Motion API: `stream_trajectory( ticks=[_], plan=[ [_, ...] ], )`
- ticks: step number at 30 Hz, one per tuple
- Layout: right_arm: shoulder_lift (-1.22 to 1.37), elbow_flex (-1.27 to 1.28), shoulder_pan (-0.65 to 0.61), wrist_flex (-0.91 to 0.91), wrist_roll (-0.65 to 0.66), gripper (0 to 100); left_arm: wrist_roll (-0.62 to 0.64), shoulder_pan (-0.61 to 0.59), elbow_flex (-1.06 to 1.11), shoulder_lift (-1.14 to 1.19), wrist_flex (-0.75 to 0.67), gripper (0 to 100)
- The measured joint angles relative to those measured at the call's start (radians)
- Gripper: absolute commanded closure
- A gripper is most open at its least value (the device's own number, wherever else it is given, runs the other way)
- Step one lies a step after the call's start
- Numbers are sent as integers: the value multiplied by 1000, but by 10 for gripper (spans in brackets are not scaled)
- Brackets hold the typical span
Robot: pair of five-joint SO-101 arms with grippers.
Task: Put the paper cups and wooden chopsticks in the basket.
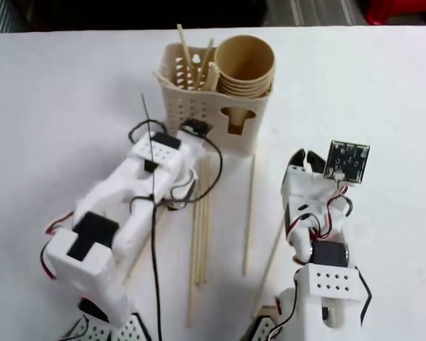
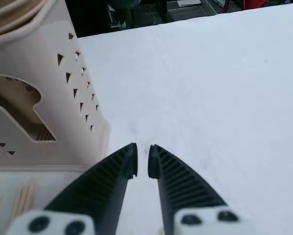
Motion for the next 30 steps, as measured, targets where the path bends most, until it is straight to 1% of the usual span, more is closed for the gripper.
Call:
stream_trajectory(
  ticks=[4,7,11,17,22,26,30],
  plan=[
    [0,0,0,0,0,942,-38,0,40,-37,0,978],
    [0,0,0,0,0,942,-61,-2,118,-112,0,978],
    [0,0,0,0,0,942,-66,-3,230,-272,0,978],
    [0,0,0,0,0,942,-147,-3,318,-526,18,978],
    [0,15,0,0,0,942,-164,-5,302,-690,103,978],
    [0,15,0,0,0,942,-164,-5,206,-779,184,978],
    [0,15,0,0,0,942,-164,-5,75,-819,235,978]
  ],
)
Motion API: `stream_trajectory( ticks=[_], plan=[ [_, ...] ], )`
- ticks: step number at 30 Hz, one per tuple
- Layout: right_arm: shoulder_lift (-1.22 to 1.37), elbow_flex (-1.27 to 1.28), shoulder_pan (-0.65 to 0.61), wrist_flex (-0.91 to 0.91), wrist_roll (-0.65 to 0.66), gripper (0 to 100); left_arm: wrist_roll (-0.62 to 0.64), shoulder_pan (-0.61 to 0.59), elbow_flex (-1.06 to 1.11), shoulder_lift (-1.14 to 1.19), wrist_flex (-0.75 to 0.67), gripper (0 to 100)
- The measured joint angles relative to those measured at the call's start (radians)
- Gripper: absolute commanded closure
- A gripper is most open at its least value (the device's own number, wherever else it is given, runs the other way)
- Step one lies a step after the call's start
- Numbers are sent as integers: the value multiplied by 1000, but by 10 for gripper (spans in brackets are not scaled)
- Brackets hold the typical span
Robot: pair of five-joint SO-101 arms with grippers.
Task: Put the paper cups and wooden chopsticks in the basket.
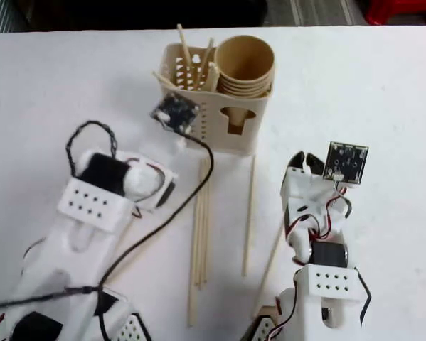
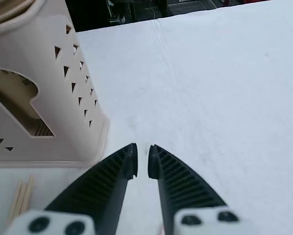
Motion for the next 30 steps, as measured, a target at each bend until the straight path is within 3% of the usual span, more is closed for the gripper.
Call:
stream_trajectory(
  ticks=[10,16,24,30],
  plan=[
    [0,0,0,0,0,942,0,0,-397,-5,-6,978],
    [0,0,0,0,0,942,0,0,-578,-8,-112,979],
    [0,0,0,0,0,942,60,0,-598,-8,-388,978],
    [0,0,0,0,0,942,138,-2,-417,-8,-767,977]
  ],
)
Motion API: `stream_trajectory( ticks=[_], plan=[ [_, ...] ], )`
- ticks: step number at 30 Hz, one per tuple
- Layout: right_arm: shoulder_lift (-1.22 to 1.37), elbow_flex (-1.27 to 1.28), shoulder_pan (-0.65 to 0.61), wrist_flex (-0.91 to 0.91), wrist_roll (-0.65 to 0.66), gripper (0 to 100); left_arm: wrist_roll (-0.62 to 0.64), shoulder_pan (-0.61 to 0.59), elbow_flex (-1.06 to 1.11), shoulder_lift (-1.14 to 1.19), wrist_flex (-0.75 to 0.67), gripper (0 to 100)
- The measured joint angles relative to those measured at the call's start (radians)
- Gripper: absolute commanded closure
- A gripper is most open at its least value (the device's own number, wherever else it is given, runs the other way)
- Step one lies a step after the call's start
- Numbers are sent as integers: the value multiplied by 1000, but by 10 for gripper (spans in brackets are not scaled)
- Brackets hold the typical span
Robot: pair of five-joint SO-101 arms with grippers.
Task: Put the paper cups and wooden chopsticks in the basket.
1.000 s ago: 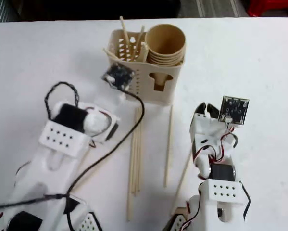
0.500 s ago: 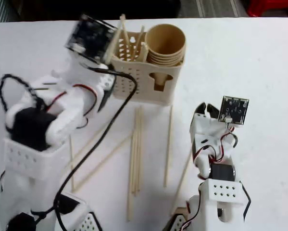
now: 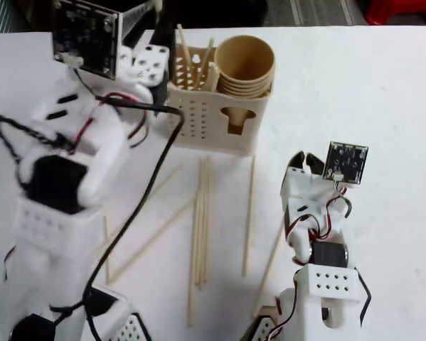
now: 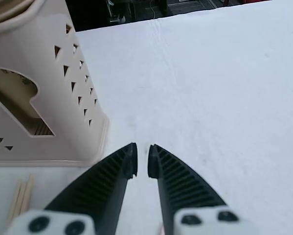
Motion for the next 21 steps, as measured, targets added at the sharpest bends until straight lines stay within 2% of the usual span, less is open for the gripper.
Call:
stream_trajectory(
  ticks=[5,8,12,21],
  plan=[
    [0,0,0,0,0,942,5,0,227,0,-308,977],
    [0,0,0,0,0,942,5,2,348,0,-437,973],
    [0,0,0,0,0,942,5,-5,459,0,-493,902],
    [0,0,0,0,0,942,9,-92,451,98,-503,902]
  ],
)
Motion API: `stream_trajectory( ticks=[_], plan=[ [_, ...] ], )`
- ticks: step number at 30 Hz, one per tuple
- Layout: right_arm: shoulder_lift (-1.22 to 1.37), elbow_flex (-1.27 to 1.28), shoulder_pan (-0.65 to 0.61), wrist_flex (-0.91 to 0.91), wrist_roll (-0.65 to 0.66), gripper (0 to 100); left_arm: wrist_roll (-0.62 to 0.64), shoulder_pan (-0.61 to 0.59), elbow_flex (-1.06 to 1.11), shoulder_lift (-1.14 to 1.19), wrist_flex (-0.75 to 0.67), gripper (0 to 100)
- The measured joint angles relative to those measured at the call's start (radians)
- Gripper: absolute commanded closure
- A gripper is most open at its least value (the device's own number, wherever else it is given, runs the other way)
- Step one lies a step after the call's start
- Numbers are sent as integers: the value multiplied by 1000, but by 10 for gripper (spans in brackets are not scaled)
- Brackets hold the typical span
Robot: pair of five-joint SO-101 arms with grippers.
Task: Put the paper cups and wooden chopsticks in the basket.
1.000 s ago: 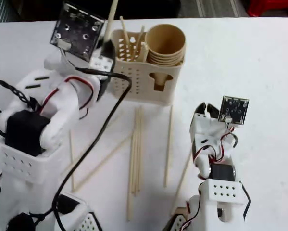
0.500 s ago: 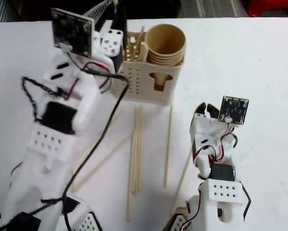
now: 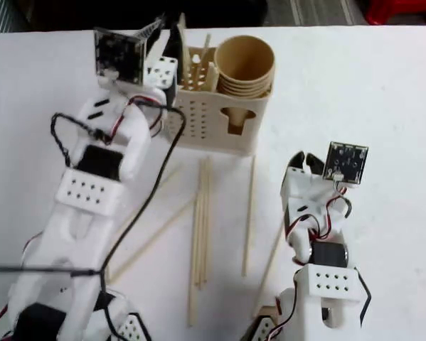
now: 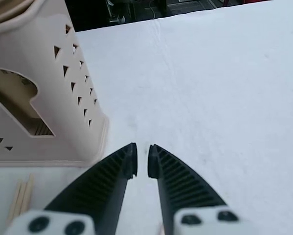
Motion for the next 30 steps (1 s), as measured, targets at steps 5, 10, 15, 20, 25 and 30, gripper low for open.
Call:
stream_trajectory(
  ticks=[5,10,15,20,25,30],
  plan=[
    [0,0,0,0,0,942,0,-35,-18,43,5,902],
    [0,0,0,0,0,942,0,-61,-64,25,172,862],
    [0,0,0,0,0,942,-44,-64,-124,-54,488,740],
    [0,0,0,0,0,942,-167,-71,-183,-98,812,736],
    [0,0,0,0,0,942,-275,-80,-183,-103,976,736],
    [0,0,0,0,0,942,-374,-80,-100,-104,1074,688]
  ],
)
